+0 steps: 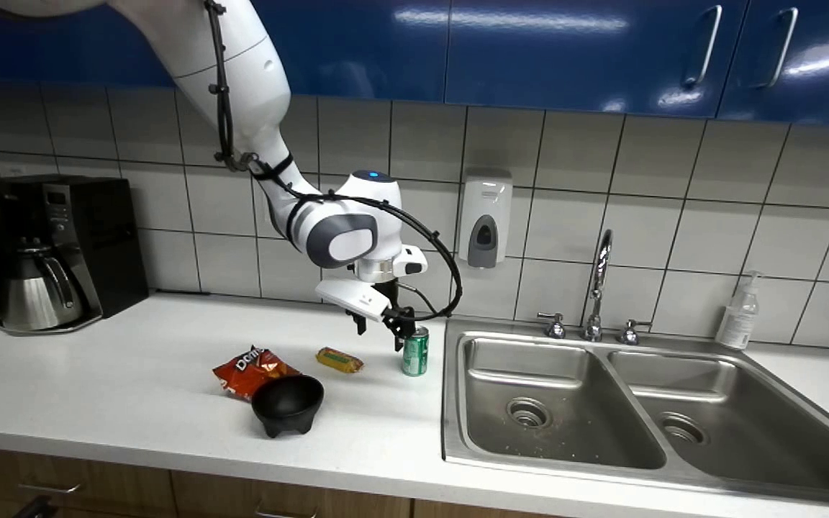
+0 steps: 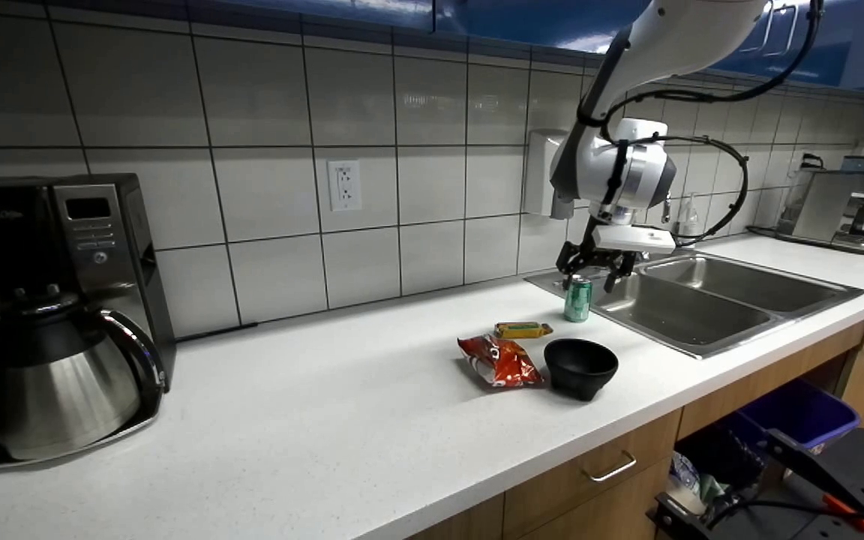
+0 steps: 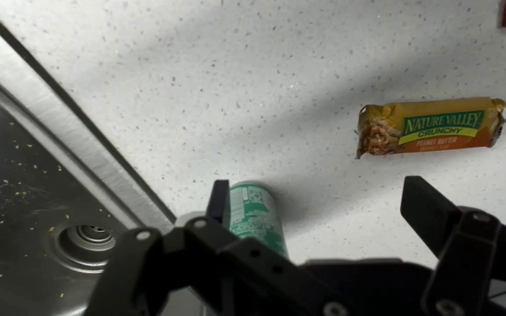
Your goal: Put the green can in the black bowl.
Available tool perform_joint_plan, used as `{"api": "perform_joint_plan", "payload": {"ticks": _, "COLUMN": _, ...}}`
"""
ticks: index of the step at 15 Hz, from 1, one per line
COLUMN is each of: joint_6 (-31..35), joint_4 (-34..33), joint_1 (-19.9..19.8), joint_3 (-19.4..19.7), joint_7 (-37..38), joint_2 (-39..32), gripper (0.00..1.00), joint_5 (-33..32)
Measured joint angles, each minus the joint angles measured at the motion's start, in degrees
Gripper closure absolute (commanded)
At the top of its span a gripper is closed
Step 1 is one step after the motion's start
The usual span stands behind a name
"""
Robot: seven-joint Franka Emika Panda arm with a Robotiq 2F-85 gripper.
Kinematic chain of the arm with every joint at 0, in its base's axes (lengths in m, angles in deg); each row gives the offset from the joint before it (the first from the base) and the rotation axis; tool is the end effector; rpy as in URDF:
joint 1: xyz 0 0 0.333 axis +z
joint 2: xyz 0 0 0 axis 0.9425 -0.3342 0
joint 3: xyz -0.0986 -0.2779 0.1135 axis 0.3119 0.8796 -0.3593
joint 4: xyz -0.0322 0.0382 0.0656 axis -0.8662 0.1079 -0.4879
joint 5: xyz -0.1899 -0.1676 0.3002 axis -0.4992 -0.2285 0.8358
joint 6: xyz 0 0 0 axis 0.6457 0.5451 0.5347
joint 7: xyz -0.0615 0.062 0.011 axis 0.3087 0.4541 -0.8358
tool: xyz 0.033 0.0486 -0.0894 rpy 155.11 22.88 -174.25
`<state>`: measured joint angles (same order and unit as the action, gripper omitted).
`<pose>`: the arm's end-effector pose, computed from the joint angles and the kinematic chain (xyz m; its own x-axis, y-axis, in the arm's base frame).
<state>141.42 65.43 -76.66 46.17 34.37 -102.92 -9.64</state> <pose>0.5741 -0.2364 0.1864 0.9042 -0.3596 0.2305 -0.3549 -0.9328 -0.0631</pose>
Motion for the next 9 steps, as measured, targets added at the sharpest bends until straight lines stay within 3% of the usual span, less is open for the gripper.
{"api": "perform_joint_plan", "payload": {"ticks": 4, "joint_6": -0.08, "joint_4": -4.42, "joint_1": -6.15, "joint_3": -4.07, "joint_7": 6.99, "joint_2": -2.56, "gripper": 0.00, "joint_5": -8.24}}
{"api": "perform_joint_plan", "payload": {"ticks": 9, "joint_6": -0.41, "joint_4": -8.38, "joint_1": -9.12, "joint_3": -6.06, "joint_7": 11.37, "joint_2": -5.36, "gripper": 0.00, "joint_5": -12.53}}
